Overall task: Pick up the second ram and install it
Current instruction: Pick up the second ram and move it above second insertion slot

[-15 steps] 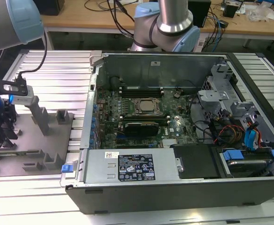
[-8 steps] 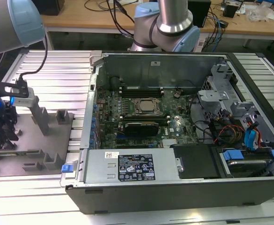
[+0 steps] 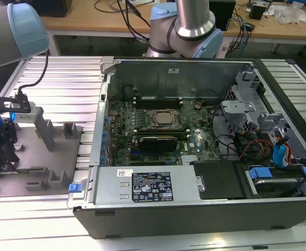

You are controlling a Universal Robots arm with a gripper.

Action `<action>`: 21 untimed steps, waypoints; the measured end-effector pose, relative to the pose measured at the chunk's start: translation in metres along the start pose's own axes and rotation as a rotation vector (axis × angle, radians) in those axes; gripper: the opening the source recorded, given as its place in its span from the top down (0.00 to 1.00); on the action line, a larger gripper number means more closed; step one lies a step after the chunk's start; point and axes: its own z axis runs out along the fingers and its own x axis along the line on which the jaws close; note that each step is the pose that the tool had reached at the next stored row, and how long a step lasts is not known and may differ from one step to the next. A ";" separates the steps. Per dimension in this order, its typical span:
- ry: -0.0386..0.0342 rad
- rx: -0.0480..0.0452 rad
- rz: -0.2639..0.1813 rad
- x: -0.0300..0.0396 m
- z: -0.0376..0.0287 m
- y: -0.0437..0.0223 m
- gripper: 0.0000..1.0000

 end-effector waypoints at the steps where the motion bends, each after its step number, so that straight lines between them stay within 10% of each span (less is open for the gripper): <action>1: 0.0001 0.0000 -0.002 0.0007 0.0025 0.0008 0.70; 9: -0.0041 -0.0002 -0.030 0.0061 0.0177 0.0041 0.70; 21: -0.0035 -0.0003 -0.055 0.0061 0.0196 0.0030 0.86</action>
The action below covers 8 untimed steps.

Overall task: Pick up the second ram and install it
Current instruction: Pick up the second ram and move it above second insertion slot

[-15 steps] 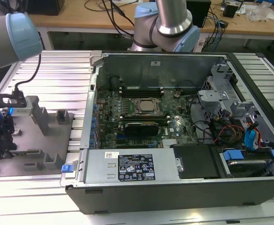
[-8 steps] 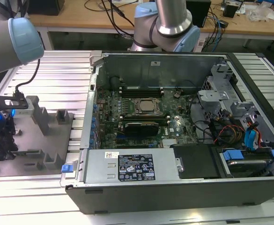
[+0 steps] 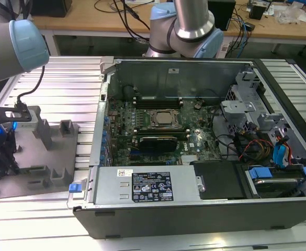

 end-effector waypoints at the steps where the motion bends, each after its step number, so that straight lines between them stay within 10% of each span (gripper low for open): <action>1: 0.0000 0.0000 0.000 0.0000 0.0000 0.0000 0.86; 8: 0.0005 0.0002 0.028 0.0000 0.0001 0.0000 0.86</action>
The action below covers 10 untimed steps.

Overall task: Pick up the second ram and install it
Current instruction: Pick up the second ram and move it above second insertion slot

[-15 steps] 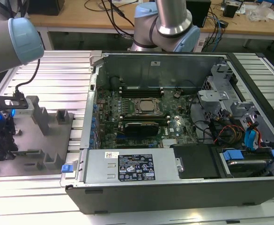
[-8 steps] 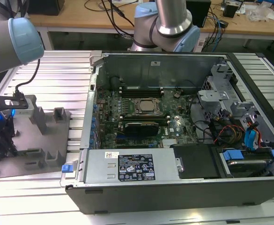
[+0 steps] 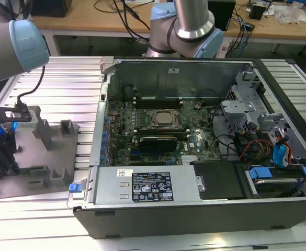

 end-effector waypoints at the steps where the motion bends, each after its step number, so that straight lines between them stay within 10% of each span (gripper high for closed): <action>1: -0.0010 0.0002 0.040 -0.0001 0.0000 0.0000 0.86; 10: -0.0020 0.0003 0.087 0.0000 0.0000 0.0000 0.86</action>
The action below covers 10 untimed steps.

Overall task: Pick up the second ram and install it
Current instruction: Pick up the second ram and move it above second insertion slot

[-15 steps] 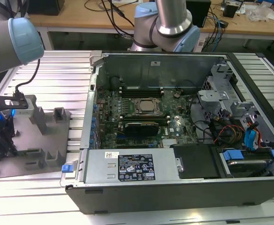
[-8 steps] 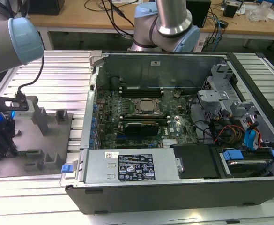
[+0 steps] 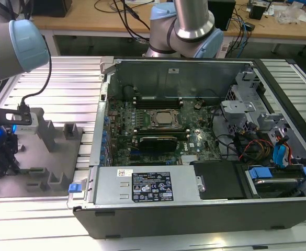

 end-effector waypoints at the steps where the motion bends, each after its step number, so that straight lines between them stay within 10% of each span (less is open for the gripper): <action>1: 0.0000 0.0000 0.000 0.0000 0.0000 0.0000 0.86; 10: 0.0021 0.0000 -0.027 0.0000 0.0000 0.0000 0.86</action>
